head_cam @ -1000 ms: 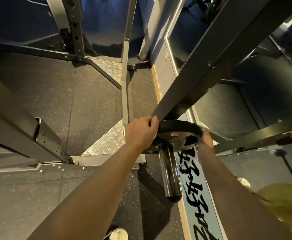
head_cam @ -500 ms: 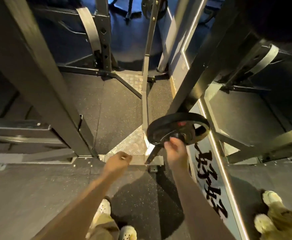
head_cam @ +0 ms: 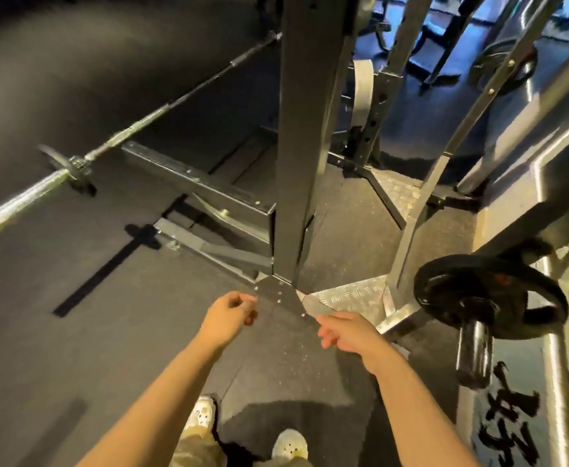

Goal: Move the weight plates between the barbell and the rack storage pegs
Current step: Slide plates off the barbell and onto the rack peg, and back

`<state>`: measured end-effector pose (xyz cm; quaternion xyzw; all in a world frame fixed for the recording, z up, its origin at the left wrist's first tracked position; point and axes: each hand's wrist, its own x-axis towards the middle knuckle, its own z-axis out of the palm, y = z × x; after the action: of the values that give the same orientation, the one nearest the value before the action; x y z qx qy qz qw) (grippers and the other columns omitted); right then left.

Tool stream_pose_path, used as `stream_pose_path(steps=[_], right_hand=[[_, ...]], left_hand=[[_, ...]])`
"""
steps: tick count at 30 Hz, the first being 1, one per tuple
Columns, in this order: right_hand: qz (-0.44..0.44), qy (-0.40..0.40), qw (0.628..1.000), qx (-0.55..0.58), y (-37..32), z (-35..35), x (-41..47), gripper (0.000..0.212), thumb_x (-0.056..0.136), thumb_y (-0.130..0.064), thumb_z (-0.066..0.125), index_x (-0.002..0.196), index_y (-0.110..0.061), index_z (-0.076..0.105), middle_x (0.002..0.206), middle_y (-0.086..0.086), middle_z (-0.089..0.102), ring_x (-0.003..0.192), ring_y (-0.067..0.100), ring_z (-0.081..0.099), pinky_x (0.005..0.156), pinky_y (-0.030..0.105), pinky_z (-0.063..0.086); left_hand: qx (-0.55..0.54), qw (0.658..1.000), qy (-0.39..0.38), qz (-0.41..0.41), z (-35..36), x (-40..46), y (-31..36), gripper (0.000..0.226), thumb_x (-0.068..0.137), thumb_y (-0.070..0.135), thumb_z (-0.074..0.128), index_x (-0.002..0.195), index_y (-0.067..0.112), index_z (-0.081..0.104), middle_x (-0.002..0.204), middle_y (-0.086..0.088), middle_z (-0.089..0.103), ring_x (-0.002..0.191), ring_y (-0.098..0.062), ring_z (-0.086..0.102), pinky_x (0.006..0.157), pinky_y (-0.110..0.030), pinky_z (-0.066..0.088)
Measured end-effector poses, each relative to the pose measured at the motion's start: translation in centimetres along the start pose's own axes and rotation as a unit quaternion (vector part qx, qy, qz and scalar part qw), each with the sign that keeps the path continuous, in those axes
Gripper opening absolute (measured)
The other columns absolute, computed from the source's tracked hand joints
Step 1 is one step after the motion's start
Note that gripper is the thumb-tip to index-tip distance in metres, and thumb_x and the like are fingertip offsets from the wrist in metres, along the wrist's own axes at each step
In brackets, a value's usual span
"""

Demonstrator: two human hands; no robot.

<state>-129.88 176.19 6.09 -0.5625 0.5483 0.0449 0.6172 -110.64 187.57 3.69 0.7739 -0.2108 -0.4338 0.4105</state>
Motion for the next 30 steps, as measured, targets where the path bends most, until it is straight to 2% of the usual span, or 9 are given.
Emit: stream_pose_path(steps=[3, 7, 12, 16, 19, 23, 26, 30], right_hand=[[-0.004, -0.032, 0.997, -0.075, -2.1, 3.7, 0.5, 0.028, 0.096, -0.039, 0.051, 0.092, -0.014, 0.063, 0.081, 0.002, 0.068, 0.077, 0.013, 0.06, 0.08, 0.028, 0.037], [-0.005, -0.066, 0.989, -0.133, -5.3, 11.0, 2.0, 0.027, 0.097, -0.041, 0.048, 0.098, -0.017, 0.061, 0.093, 0.001, 0.069, 0.086, 0.015, 0.06, 0.081, 0.028, 0.04], [-0.014, -0.065, 0.984, -0.164, -11.1, 23.3, 4.5, 0.026, 0.096, -0.037, 0.05, 0.099, -0.014, 0.06, 0.089, 0.002, 0.066, 0.073, 0.013, 0.057, 0.061, 0.023, 0.035], [-0.013, -0.104, 0.978, -0.178, -15.3, 33.0, 6.5, 0.027, 0.097, -0.036, 0.049, 0.106, -0.012, 0.059, 0.092, 0.003, 0.065, 0.073, 0.011, 0.057, 0.066, 0.024, 0.037], [-0.01, -0.128, 0.968, -0.214, -18.2, 39.7, 8.0, 0.034, 0.099, -0.033, 0.047, 0.115, -0.004, 0.057, 0.096, 0.007, 0.062, 0.068, 0.009, 0.054, 0.053, 0.012, 0.04], [-0.019, -0.139, 0.964, -0.227, -22.1, 45.3, 9.4, 0.022, 0.098, -0.035, 0.049, 0.099, -0.014, 0.056, 0.089, 0.002, 0.064, 0.067, 0.008, 0.056, 0.054, 0.015, 0.039], [-0.036, -0.12, 0.968, -0.217, -25.7, 48.2, 11.6, 0.02, 0.098, -0.032, 0.051, 0.096, -0.013, 0.054, 0.088, 0.005, 0.064, 0.066, 0.008, 0.056, 0.045, 0.009, 0.039], [-0.058, -0.109, 0.967, -0.223, -30.4, 50.6, 15.0, 0.02, 0.097, -0.032, 0.05, 0.095, -0.013, 0.056, 0.095, 0.005, 0.067, 0.082, 0.016, 0.062, 0.061, 0.02, 0.04]], left_hand=[[-0.02, 0.999, 0.001, -0.038, -3.7, -0.6, -1.8, 0.011, 0.095, 0.018, 0.055, 0.093, 0.01, 0.062, 0.077, -0.007, 0.065, 0.062, -0.014, 0.054, 0.053, -0.017, 0.039], [-0.05, 0.997, 0.013, -0.065, -10.7, -1.2, -4.9, 0.013, 0.096, 0.02, 0.054, 0.098, 0.01, 0.062, 0.086, -0.008, 0.066, 0.066, -0.013, 0.056, 0.059, -0.02, 0.04], [-0.08, 0.989, 0.062, -0.106, -23.6, -1.3, -10.0, 0.014, 0.097, 0.022, 0.053, 0.098, 0.011, 0.061, 0.085, -0.006, 0.065, 0.07, -0.013, 0.057, 0.061, -0.021, 0.039], [-0.099, 0.978, 0.128, -0.135, -34.1, -0.1, -14.3, 0.014, 0.096, 0.024, 0.055, 0.096, 0.012, 0.063, 0.092, -0.01, 0.067, 0.073, -0.015, 0.059, 0.062, -0.023, 0.041], [-0.106, 0.971, 0.163, -0.142, -40.8, 0.9, -16.6, 0.014, 0.096, 0.024, 0.054, 0.096, 0.012, 0.062, 0.094, -0.012, 0.067, 0.075, -0.016, 0.059, 0.061, -0.022, 0.043], [-0.105, 0.97, 0.166, -0.142, -46.7, 2.9, -16.8, 0.016, 0.096, 0.028, 0.053, 0.094, 0.016, 0.063, 0.097, -0.01, 0.069, 0.08, -0.018, 0.062, 0.07, -0.027, 0.045], [-0.089, 0.976, 0.152, -0.125, -50.1, 5.1, -16.0, 0.016, 0.096, 0.028, 0.052, 0.096, 0.017, 0.063, 0.096, -0.008, 0.069, 0.084, -0.018, 0.062, 0.078, -0.03, 0.045], [-0.083, 0.981, 0.138, -0.111, -52.8, 8.2, -15.0, 0.015, 0.097, 0.026, 0.05, 0.098, 0.019, 0.064, 0.096, -0.006, 0.069, 0.089, -0.019, 0.063, 0.084, -0.032, 0.047]])
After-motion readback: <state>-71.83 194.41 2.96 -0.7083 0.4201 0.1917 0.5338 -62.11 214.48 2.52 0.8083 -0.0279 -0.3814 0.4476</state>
